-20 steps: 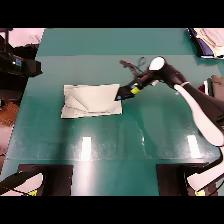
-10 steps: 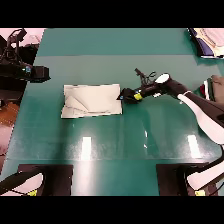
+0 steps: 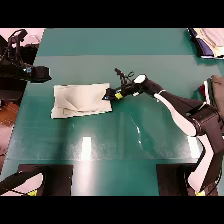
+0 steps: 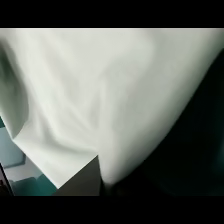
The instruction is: Fold the shirts.
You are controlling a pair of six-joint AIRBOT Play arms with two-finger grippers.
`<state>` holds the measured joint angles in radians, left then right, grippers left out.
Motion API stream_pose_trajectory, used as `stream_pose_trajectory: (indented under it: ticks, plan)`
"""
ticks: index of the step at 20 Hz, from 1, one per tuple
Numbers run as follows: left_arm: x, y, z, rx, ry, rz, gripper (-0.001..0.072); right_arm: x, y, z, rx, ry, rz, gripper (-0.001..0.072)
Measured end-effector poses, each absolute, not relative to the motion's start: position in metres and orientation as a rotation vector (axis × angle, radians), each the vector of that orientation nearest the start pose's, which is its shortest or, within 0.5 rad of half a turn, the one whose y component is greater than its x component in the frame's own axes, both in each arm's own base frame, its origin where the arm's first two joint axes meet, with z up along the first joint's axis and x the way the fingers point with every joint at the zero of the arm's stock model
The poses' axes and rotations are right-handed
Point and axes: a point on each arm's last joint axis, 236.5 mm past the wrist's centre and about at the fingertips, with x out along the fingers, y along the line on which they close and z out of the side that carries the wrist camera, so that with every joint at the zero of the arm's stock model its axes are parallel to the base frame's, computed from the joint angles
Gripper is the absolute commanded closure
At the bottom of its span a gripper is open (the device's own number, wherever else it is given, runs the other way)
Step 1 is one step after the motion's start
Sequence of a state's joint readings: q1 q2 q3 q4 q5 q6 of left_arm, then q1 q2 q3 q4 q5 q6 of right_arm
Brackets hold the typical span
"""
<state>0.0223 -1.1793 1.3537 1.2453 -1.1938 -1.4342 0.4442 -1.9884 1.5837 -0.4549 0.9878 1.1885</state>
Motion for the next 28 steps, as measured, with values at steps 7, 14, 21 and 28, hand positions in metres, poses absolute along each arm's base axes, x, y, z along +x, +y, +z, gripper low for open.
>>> stream_pose_trajectory:
  ticks: [7, 14, 21, 28]
  plan:
    - [0.399, -0.078, 0.127, -0.134, 1.021, -0.306, 0.0678, 0.445, 0.319, 0.017, 0.399, 1.180, 0.900, 0.0700]
    - [0.394, -0.130, 0.134, -0.105, 0.993, -0.419, 0.0677, 0.512, 0.080, 0.090, 0.443, 0.922, 0.440, 0.0701]
    - [0.392, -0.153, 0.141, -0.176, 0.979, -0.460, 0.0677, 0.507, -0.152, 0.142, 0.590, 0.633, -0.015, 0.0702]
    - [0.391, -0.157, 0.142, -0.194, 0.982, -0.465, 0.0677, 0.483, -0.237, 0.209, 0.553, 0.459, -0.137, 0.0702]
